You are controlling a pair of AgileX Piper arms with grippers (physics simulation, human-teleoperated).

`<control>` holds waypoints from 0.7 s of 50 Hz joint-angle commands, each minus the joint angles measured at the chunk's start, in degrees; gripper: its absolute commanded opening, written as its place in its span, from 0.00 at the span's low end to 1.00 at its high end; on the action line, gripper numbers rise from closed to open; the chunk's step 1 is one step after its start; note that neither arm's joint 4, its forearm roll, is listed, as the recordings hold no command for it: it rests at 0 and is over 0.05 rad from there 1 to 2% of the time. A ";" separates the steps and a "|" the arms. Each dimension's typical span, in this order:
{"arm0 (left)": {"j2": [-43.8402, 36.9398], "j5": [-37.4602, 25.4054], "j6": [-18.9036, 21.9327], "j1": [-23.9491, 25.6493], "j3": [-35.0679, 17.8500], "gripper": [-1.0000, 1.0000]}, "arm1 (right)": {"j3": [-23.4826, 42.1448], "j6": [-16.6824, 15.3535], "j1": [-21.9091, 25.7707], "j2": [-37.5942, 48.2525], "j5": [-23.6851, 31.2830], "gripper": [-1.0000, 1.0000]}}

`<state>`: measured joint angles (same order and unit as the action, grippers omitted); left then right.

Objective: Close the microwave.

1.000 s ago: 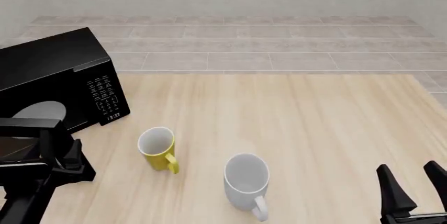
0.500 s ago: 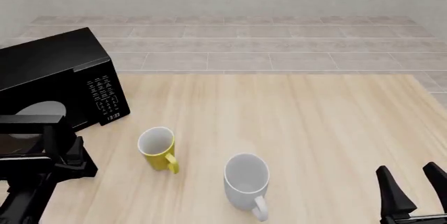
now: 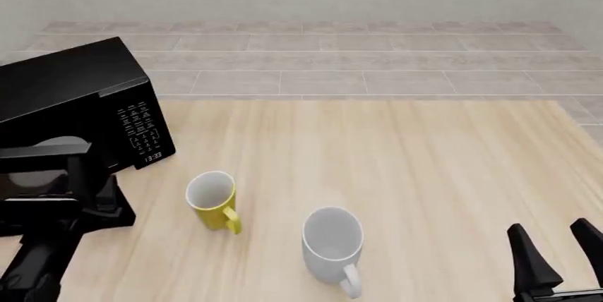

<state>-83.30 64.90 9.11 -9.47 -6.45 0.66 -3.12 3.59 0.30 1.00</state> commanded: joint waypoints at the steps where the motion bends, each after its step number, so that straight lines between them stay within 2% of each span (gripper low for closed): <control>1: -4.80 1.03 1.42 0.51 -3.94 1.00 | -0.03 0.05 0.17 -0.13 0.08 1.00; 35: -6.81 0.33 3.11 -1.31 -6.34 1.00 | -0.37 0.36 1.06 0.11 -0.80 1.00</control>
<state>-87.28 66.11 11.39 -10.07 -9.54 0.38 -2.85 4.04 0.24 0.58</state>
